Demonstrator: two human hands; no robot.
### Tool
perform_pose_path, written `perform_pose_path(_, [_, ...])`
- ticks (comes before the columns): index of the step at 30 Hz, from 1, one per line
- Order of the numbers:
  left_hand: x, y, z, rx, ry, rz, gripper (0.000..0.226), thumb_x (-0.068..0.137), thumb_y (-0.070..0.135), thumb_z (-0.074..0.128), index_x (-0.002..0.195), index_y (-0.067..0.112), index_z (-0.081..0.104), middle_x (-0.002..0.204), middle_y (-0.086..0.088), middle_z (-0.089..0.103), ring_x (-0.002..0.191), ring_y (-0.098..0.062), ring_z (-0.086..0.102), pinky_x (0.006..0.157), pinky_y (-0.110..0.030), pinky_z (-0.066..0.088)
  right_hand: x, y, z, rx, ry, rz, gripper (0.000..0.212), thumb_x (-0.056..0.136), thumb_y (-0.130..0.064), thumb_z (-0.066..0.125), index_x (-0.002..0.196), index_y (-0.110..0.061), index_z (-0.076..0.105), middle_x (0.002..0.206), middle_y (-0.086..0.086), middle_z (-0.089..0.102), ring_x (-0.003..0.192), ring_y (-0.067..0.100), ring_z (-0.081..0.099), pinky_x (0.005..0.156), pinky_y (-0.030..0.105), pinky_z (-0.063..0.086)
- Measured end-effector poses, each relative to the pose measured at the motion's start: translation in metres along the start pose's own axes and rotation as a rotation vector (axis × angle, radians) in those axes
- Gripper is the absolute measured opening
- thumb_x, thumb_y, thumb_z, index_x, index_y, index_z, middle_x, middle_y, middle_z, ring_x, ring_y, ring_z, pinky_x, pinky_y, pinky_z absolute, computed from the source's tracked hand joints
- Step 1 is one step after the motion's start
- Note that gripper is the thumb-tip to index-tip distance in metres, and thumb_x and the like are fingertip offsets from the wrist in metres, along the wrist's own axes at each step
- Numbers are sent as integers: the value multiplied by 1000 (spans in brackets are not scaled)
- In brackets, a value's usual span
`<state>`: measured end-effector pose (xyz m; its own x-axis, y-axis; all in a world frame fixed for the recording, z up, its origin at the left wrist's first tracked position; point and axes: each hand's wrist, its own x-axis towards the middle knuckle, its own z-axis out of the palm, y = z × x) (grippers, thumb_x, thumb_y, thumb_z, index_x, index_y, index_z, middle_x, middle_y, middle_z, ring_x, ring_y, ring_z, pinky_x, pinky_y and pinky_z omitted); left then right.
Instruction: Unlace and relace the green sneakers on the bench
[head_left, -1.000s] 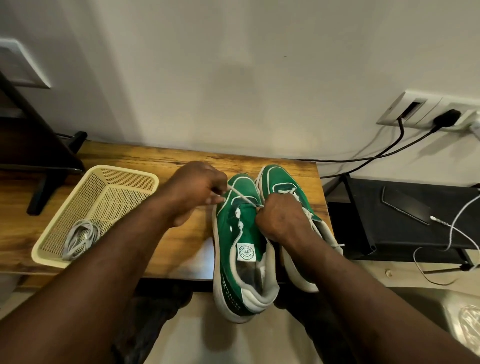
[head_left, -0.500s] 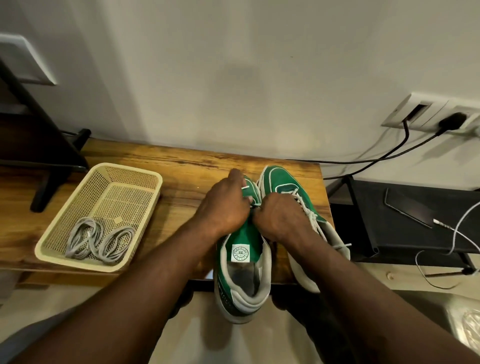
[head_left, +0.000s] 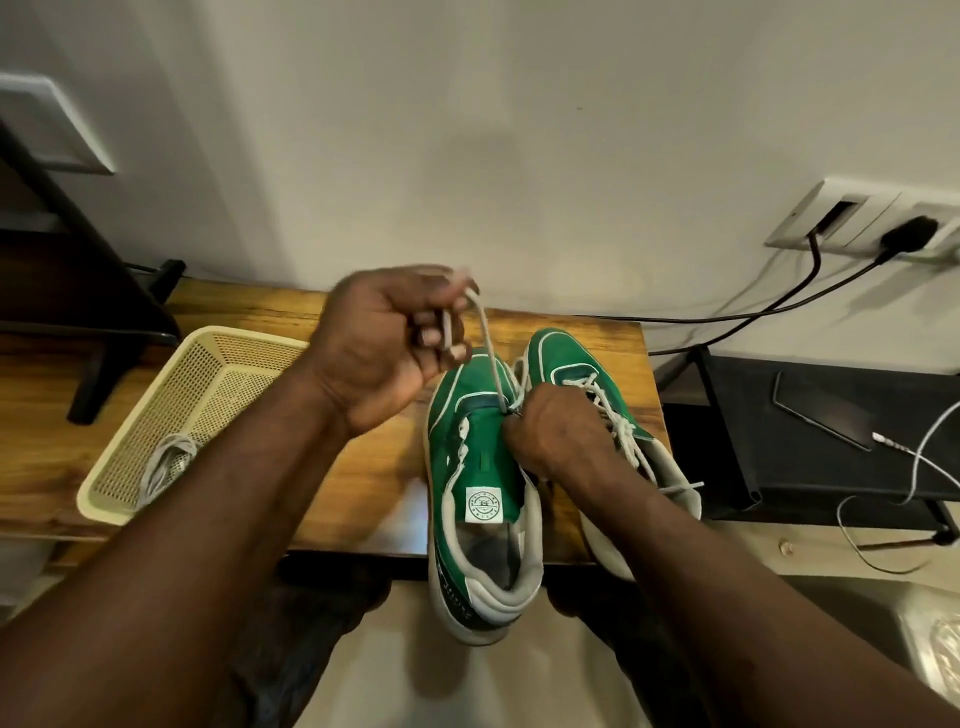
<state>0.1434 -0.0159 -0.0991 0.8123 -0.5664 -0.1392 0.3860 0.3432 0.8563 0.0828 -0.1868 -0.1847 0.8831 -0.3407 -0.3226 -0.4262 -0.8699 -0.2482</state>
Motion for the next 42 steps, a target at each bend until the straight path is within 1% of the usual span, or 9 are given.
perform_pose_path(3, [-5, 16, -7, -313, -190, 72, 21, 99, 19, 53, 78, 15, 56, 73, 4, 38, 66, -11, 37, 77, -31, 41, -2, -3, 0, 16, 8, -6, 28, 99, -35, 63, 80, -14, 60, 80, 4, 64, 71, 19, 62, 66, 32, 54])
perform_pose_path(7, [1, -7, -1, -87, 49, 74, 16, 99, 18, 56, 84, 14, 59, 87, -2, 67, 91, -19, 66, 96, -40, 49, -3, -2, -1, 20, 11, -6, 35, 98, -34, 63, 70, -16, 52, 77, 3, 61, 69, 18, 59, 62, 29, 48])
perform_pose_path(10, [10, -25, 7, -89, 177, -78, 24, 108, 20, 50, 87, 11, 58, 78, -8, 61, 62, -19, 62, 72, -38, 59, -3, -1, 1, -2, 24, -19, 35, 97, -35, 61, 70, -16, 52, 76, 4, 61, 66, 18, 58, 61, 29, 46])
perform_pose_path(18, [15, -81, 1, 1570, 210, -218, 29, 96, 56, 64, 103, 28, 65, 101, -1, 67, 90, -24, 62, 72, -35, 47, 0, -2, 1, -33, 4, -55, 34, 100, -38, 57, 74, -15, 56, 74, 4, 59, 68, 19, 59, 61, 29, 46])
perform_pose_path(24, [15, -94, 8, 1845, 153, -258, 33, 97, 33, 68, 127, 20, 68, 125, -9, 55, 103, -30, 63, 71, -38, 46, 3, -1, 4, -24, -6, -32, 36, 96, -36, 59, 67, -17, 52, 69, 1, 55, 65, 18, 57, 56, 28, 41])
perform_pose_path(30, [27, -82, 5, 1517, 84, -311, 23, 103, 30, 60, 101, 11, 72, 117, -13, 69, 90, -25, 61, 73, -32, 43, 5, 2, 5, -35, -2, -40, 37, 100, -33, 58, 68, -15, 53, 67, 2, 52, 63, 17, 53, 51, 27, 35])
perform_pose_path(38, [-15, 3, 11, -60, -552, -218, 17, 100, 11, 56, 97, -5, 60, 92, -10, 64, 45, 0, 25, 39, -15, 20, 7, 3, 5, 51, 3, -26, 29, 100, -31, 58, 76, -15, 54, 71, 0, 52, 58, 7, 43, 48, 22, 29])
perform_pose_path(40, [-9, 0, 4, -19, -489, -301, 18, 97, 14, 60, 85, 2, 58, 90, -16, 65, 42, 0, 24, 37, -15, 21, 4, 3, 2, 64, -11, -13, 33, 101, -29, 58, 72, -15, 50, 69, -2, 48, 59, 9, 45, 50, 24, 31])
perform_pose_path(42, [-1, -12, 3, 580, -200, -277, 23, 99, 24, 67, 83, 8, 60, 77, -11, 63, 41, -4, 40, 38, -17, 29, 3, 2, 2, 68, -10, -20, 35, 101, -31, 59, 70, -14, 51, 69, 0, 50, 59, 11, 48, 50, 25, 32])
